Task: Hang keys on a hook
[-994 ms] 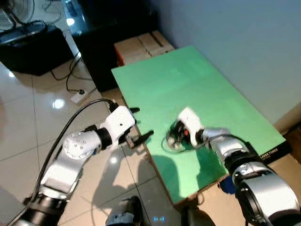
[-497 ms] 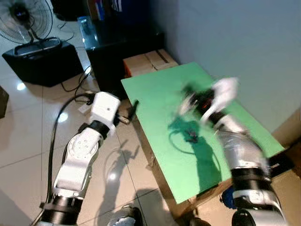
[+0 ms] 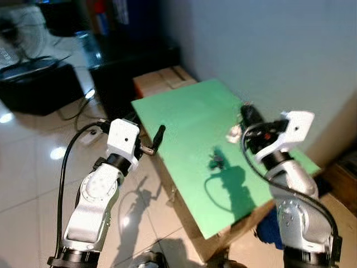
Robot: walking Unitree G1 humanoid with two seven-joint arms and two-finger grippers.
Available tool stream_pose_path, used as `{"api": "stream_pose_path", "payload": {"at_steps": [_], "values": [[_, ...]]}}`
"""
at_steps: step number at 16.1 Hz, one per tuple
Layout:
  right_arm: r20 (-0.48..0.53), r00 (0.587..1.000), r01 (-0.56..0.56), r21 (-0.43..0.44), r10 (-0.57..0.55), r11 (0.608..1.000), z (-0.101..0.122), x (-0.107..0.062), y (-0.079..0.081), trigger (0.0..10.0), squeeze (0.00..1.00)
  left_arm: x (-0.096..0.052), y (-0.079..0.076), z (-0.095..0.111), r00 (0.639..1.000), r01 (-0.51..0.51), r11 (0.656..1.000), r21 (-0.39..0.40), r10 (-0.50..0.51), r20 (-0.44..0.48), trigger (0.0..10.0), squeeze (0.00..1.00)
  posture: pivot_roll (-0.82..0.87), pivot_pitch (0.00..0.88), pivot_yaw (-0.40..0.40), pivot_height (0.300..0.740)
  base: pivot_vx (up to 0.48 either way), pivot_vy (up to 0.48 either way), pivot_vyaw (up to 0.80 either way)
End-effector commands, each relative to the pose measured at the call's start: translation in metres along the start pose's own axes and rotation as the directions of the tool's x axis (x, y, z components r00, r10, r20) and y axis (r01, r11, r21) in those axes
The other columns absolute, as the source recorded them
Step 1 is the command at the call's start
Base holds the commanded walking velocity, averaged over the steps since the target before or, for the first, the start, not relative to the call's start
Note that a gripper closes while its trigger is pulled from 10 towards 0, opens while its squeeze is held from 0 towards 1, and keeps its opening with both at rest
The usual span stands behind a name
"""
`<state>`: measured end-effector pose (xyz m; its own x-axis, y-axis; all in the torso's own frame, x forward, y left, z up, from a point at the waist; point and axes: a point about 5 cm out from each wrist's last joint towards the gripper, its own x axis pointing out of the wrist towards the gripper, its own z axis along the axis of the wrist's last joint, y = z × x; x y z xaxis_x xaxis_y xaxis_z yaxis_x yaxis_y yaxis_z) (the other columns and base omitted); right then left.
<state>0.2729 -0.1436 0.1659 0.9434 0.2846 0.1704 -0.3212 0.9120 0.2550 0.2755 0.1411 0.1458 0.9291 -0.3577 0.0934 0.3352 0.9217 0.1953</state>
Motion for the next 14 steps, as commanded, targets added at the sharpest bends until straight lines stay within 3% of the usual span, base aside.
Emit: {"api": "stream_pose_path", "payload": {"at_steps": [1, 5, 14], "values": [[0.005, 0.999, -0.035, -0.006, 0.035, 0.999, 0.004, 0.0, 0.01, 10.0, 0.0, -0.001, 0.0, 0.004, 1.0, -0.005, 1.0, 0.007, 0.005, 0.016, 10.0, 0.0, -0.1, 0.0, 0.058, 0.74, 0.0, 0.0, 0.0], [-0.017, 0.996, -0.087, -0.037, 0.087, 0.995, 0.004, 0.0, 0.021, 10.0, 0.0, 0.002, -0.002, 0.006, 1.0, 0.016, 1.0, 0.025, -0.017, 0.026, 10.0, 0.0, -0.1, 0.0, 0.055, 0.74, 0.0, 0.0, 0.71], [-0.072, 0.99, -0.127, -0.037, 0.124, 0.991, -0.005, -0.003, 0.024, 10.0, 0.0, 0.0, -0.003, 0.004, 1.0, 0.022, 0.998, 0.052, -0.024, 0.019, 10.0, 0.0, -0.09, 0.0, 0.039, 0.74, 0.0, 0.0, 0.8]]}}
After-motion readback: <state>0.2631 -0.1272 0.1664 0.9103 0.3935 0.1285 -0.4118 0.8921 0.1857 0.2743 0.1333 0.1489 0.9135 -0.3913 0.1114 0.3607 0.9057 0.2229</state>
